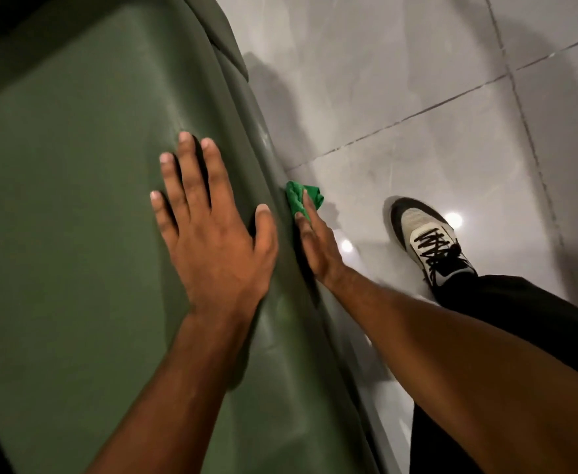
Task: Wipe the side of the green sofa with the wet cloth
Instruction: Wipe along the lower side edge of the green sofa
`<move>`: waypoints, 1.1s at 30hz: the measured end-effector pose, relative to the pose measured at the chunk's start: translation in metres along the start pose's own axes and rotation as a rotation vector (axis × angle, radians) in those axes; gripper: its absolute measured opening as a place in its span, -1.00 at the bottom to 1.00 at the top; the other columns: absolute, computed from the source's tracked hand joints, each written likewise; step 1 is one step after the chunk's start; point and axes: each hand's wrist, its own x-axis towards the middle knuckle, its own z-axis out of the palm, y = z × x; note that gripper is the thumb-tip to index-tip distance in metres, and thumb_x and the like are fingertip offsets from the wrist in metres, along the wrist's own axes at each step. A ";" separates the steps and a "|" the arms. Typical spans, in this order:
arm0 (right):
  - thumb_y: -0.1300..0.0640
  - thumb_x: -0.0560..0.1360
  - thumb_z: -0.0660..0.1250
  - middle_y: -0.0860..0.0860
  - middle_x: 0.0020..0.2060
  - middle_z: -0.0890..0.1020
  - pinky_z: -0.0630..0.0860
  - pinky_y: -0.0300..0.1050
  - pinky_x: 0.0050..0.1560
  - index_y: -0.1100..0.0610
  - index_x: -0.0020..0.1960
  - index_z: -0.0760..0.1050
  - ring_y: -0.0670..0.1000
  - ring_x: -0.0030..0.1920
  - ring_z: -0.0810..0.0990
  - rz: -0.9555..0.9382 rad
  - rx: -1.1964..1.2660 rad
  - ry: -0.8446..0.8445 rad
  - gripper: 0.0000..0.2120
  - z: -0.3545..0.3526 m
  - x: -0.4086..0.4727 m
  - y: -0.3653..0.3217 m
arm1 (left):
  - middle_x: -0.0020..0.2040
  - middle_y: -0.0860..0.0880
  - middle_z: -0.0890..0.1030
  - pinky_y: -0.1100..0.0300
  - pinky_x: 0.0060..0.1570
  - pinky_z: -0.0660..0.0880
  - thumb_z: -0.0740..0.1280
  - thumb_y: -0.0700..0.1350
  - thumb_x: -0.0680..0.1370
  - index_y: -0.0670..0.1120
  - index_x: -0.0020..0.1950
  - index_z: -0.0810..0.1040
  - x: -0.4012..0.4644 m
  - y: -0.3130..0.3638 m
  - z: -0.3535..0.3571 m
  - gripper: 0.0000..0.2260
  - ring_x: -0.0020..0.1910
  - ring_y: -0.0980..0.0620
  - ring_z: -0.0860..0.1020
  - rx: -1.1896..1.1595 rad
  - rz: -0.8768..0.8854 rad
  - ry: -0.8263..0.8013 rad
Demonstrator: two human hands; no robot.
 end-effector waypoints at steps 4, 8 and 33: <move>-0.19 0.60 -0.02 0.10 0.54 0.25 0.20 0.12 0.52 -0.25 0.53 -0.05 0.15 0.50 0.28 0.093 -0.136 -0.034 -0.48 -0.006 0.015 0.013 | 0.67 -0.14 0.03 -0.16 0.59 -0.05 0.26 0.08 0.51 -0.17 0.66 0.02 0.000 0.000 -0.003 -0.20 0.65 -0.16 -0.01 -0.033 -0.019 0.006; -0.13 0.60 0.06 0.15 0.50 0.32 0.24 0.08 0.51 -0.27 0.51 0.02 0.16 0.48 0.32 0.098 -0.122 -0.027 -0.50 -0.009 0.011 0.009 | 0.68 -0.13 0.00 -0.15 0.59 -0.08 0.28 0.10 0.49 -0.18 0.66 -0.02 0.009 0.000 -0.008 -0.15 0.65 -0.14 -0.04 -0.019 -0.014 -0.039; -0.05 0.63 0.03 -0.03 0.60 -0.12 -0.08 0.14 0.58 -0.23 0.54 -0.11 0.02 0.59 -0.15 -0.211 -0.193 -0.259 -0.46 -0.008 0.074 -0.075 | 0.66 -0.22 0.04 -0.22 0.58 -0.03 0.33 0.10 0.43 -0.26 0.64 0.03 0.061 -0.006 -0.016 -0.09 0.64 -0.21 0.00 0.008 0.042 -0.038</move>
